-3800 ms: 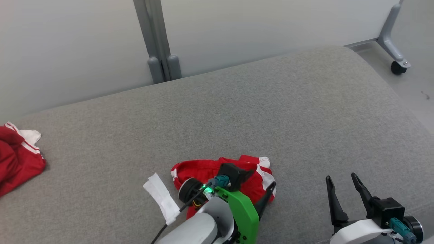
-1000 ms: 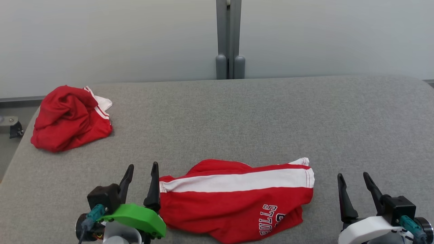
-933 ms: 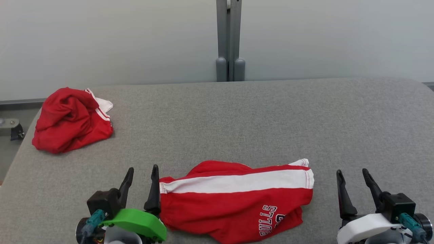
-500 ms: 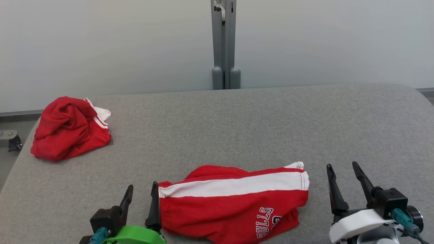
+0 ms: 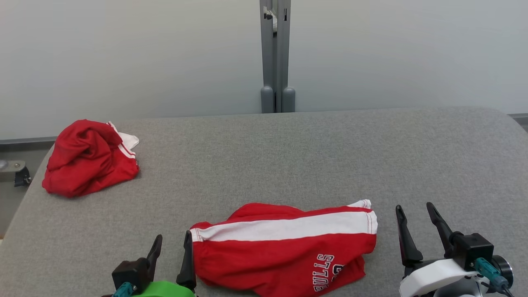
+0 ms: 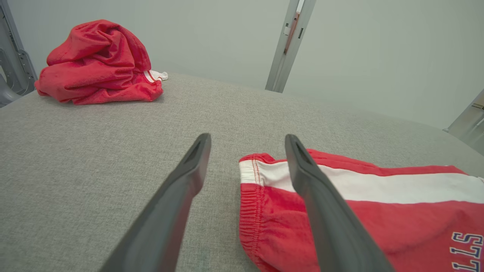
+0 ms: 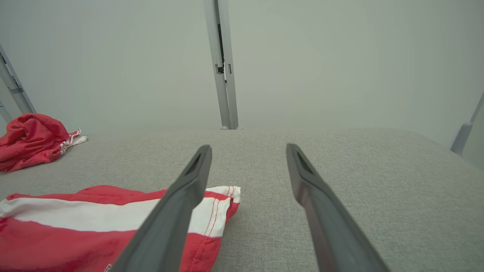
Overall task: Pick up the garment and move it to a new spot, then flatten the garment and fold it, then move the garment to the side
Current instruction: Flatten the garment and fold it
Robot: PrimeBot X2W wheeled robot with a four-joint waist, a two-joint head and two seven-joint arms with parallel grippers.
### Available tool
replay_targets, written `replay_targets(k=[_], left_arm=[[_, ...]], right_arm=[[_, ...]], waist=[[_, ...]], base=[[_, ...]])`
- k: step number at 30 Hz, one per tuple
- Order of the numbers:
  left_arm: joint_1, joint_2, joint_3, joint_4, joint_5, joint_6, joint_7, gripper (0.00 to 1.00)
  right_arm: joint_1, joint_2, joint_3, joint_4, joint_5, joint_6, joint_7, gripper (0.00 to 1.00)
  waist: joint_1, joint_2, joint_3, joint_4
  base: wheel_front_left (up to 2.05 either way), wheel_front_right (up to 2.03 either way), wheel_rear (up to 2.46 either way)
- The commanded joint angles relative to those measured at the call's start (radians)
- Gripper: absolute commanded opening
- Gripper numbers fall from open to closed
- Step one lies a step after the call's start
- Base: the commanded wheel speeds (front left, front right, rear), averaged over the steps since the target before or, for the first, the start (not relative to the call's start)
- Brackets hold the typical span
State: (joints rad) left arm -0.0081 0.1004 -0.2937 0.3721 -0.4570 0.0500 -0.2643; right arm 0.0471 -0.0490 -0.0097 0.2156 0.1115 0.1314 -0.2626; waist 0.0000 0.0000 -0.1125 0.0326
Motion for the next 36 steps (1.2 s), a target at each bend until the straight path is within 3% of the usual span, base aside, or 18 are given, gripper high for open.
replay_targets(k=[1,10,24,36], left_arm=[[0.014,-0.004,0.005,0.005,0.012,-0.006,0.0,1.0],[0.015,-0.013,0.011,0.015,0.037,-0.017,0.0,1.0],[0.001,-0.028,0.008,0.028,0.063,-0.028,0.0,1.0],[-0.008,-0.029,0.022,0.033,0.075,-0.031,0.0,1.0]], right_arm=[[0.007,-0.003,0.002,0.002,0.003,-0.001,-0.003,1.0],[-0.003,-0.003,-0.01,0.089,0.011,-0.001,0.022,1.0],[-0.136,-0.003,0.073,0.225,0.097,-0.001,0.318,1.0],[-0.187,-0.004,0.105,0.249,0.141,-0.001,0.358,1.0]], waist=[[0.0,0.0,-0.002,0.001],[0.0,0.0,-0.004,0.007],[0.0,0.0,0.023,0.053],[0.0,0.0,0.036,0.077]], base=[[0.0,0.0,0.0],[0.0,0.0,0.0],[0.0,0.0,0.0],[0.0,0.0,0.0]])
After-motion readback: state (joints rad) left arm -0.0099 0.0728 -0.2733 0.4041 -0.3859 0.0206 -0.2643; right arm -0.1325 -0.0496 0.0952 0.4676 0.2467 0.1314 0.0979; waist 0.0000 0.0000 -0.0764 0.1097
